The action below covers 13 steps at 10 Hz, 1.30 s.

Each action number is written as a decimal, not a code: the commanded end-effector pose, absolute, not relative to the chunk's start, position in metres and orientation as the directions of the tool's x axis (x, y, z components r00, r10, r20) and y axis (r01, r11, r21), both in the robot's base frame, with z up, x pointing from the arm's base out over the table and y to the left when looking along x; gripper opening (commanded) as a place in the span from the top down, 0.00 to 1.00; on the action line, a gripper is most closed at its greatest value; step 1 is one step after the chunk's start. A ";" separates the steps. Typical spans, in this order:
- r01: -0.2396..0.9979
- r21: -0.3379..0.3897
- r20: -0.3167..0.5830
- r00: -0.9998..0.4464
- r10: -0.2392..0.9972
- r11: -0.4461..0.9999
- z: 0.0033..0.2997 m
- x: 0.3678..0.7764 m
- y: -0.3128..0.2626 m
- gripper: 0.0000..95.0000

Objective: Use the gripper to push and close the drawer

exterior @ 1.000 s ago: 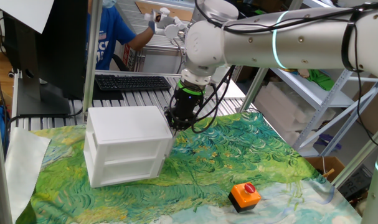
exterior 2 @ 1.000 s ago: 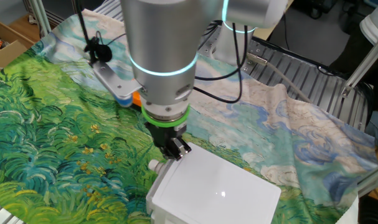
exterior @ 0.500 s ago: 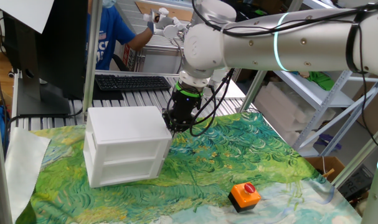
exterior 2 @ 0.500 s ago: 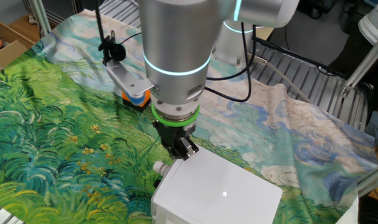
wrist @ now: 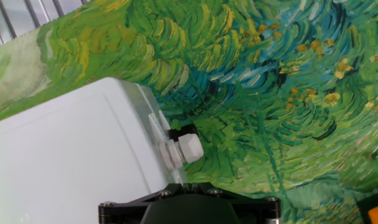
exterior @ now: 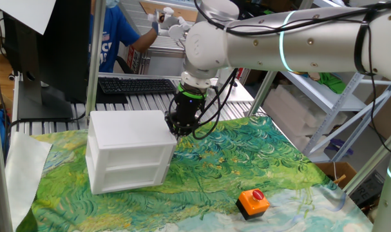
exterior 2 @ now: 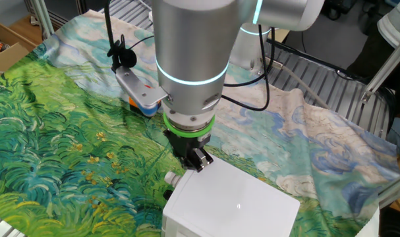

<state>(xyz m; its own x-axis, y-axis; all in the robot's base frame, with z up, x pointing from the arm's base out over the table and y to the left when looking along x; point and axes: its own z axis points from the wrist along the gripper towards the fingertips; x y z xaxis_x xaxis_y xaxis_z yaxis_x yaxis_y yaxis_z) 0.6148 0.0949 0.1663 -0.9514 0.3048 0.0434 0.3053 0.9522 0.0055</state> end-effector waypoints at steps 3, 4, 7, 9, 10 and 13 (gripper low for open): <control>0.192 -0.037 0.047 -0.980 0.194 0.981 0.172 0.605 0.074 1.00; 0.194 -0.029 0.054 -0.979 0.195 0.981 0.171 0.602 0.066 1.00; 0.217 -0.029 0.069 -0.973 0.219 0.976 0.182 0.590 0.049 1.00; 0.218 -0.027 0.076 -0.973 0.220 0.976 0.191 0.581 0.039 1.00; 0.218 -0.029 0.089 -0.972 0.220 0.976 0.194 0.581 0.037 1.00; 0.224 0.026 0.143 -0.966 0.218 0.974 0.213 0.586 0.016 1.00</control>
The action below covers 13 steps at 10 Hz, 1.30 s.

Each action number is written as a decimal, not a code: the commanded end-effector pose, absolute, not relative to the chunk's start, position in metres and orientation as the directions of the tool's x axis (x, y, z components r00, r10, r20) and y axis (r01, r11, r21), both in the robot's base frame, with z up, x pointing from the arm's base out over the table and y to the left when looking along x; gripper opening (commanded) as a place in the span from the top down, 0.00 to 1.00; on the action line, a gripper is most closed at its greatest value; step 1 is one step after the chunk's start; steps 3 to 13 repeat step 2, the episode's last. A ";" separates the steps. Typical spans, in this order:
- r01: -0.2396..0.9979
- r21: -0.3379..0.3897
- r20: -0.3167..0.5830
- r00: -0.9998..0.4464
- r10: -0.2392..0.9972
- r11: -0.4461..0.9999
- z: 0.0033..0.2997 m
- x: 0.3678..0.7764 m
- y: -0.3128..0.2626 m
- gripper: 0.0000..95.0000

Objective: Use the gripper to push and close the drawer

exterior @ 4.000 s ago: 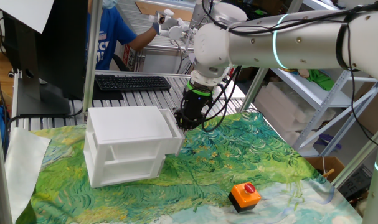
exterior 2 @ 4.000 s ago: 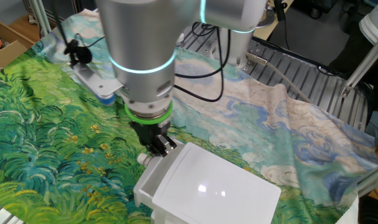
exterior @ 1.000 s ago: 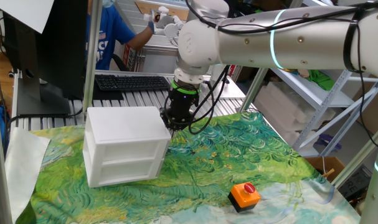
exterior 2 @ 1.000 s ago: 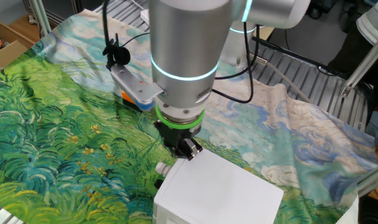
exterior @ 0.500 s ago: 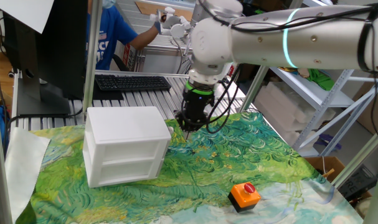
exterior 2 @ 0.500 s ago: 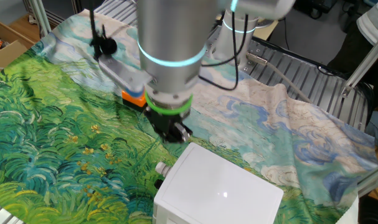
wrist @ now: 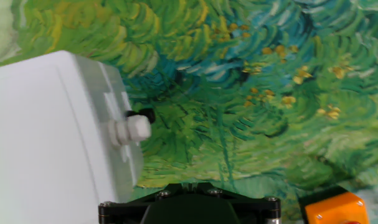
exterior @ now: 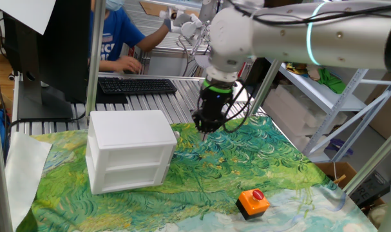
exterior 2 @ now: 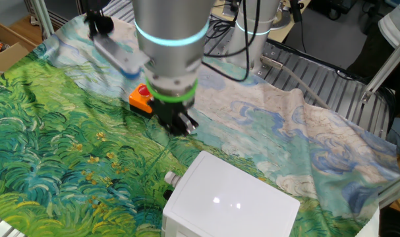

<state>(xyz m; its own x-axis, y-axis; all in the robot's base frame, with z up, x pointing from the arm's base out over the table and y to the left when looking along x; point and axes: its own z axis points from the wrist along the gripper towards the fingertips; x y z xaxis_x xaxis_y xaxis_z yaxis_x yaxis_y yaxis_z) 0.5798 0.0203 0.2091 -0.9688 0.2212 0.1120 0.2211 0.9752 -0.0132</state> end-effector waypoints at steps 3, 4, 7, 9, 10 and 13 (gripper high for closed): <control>0.233 0.011 0.137 -0.964 0.229 0.972 0.214 0.586 0.016 1.00; 0.233 0.011 0.137 -0.964 0.229 0.972 0.214 0.586 0.016 1.00; 0.233 0.011 0.137 -0.964 0.229 0.972 0.214 0.586 0.016 1.00; 0.233 0.011 0.137 -0.964 0.229 0.972 0.214 0.586 0.016 1.00; 0.233 0.011 0.137 -0.964 0.229 0.972 0.214 0.586 0.016 1.00; 0.233 0.011 0.137 -0.964 0.229 0.972 0.214 0.586 0.016 1.00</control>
